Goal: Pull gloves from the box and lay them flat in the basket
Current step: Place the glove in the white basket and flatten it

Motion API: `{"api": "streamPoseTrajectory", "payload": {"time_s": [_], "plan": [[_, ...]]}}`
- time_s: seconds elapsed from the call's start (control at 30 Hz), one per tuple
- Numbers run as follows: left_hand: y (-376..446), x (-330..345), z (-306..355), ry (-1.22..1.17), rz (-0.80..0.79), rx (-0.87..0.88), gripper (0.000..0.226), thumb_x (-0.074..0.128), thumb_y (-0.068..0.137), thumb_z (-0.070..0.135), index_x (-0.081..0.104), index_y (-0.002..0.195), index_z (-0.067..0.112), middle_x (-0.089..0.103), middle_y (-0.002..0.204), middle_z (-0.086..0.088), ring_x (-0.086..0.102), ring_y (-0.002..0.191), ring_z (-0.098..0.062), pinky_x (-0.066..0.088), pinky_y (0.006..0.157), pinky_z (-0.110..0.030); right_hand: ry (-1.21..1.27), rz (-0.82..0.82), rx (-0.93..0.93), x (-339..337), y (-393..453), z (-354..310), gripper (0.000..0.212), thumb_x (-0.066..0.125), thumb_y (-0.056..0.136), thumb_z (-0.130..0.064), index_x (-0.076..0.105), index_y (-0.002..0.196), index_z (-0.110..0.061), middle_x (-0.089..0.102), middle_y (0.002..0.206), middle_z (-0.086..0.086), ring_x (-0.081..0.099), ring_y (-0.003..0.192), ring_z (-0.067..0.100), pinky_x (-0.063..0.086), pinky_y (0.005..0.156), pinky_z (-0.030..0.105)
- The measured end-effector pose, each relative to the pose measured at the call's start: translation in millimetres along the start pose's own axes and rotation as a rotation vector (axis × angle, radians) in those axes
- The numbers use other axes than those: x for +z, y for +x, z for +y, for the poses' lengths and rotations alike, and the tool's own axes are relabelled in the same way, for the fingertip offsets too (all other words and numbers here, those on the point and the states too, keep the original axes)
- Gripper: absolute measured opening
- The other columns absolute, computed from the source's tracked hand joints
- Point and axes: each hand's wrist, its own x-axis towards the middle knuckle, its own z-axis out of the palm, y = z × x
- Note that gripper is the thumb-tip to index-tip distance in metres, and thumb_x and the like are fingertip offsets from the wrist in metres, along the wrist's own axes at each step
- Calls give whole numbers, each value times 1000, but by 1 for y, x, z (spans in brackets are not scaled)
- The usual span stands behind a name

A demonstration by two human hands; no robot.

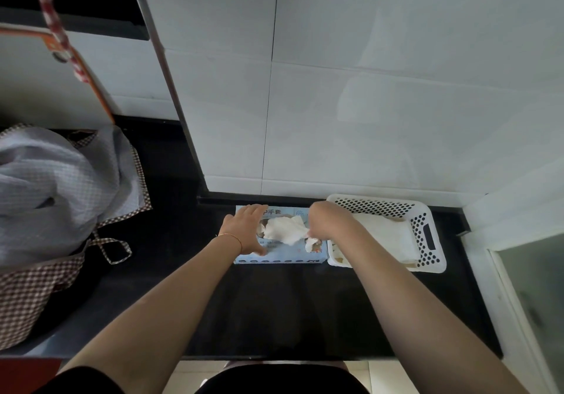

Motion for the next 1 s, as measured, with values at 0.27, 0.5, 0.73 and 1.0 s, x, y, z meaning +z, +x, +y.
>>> {"api": "streamPoseTrajectory", "payload": {"time_s": [0.27, 0.5, 0.73, 1.0], "plan": [[3, 4, 2, 12, 15, -12, 113, 80, 70, 50, 11, 155, 24, 15, 162, 5, 14, 149, -19, 28, 115, -47, 99, 416, -371, 25, 0, -50, 17, 47, 99, -20, 60, 95, -9, 48, 92, 1, 47, 78, 19, 33, 63, 33], [0, 8, -5, -61, -7, -37, 115, 80, 73, 46, 4, 156, 24, 6, 164, 9, -1, 151, -16, 22, 117, -47, 35, 320, -290, 61, 20, -60, 29, 64, 89, -10, 59, 118, -15, 59, 112, 4, 57, 104, 24, 46, 84, 35], [-1, 7, -5, -74, -31, -44, 116, 80, 73, 45, 3, 156, 24, 1, 164, 11, -5, 151, -14, 24, 116, -48, 16, 342, -172, 51, 27, -56, 20, 57, 89, 1, 58, 107, -8, 59, 97, 6, 58, 85, 22, 41, 68, 31], [-2, 8, -7, -87, -27, -36, 118, 81, 71, 47, 4, 156, 24, 3, 164, 10, -4, 151, -14, 26, 115, -49, 536, 585, 88, 17, 34, -16, 8, 45, 100, -10, 50, 95, -10, 52, 90, 2, 50, 77, 20, 34, 61, 30]]}}
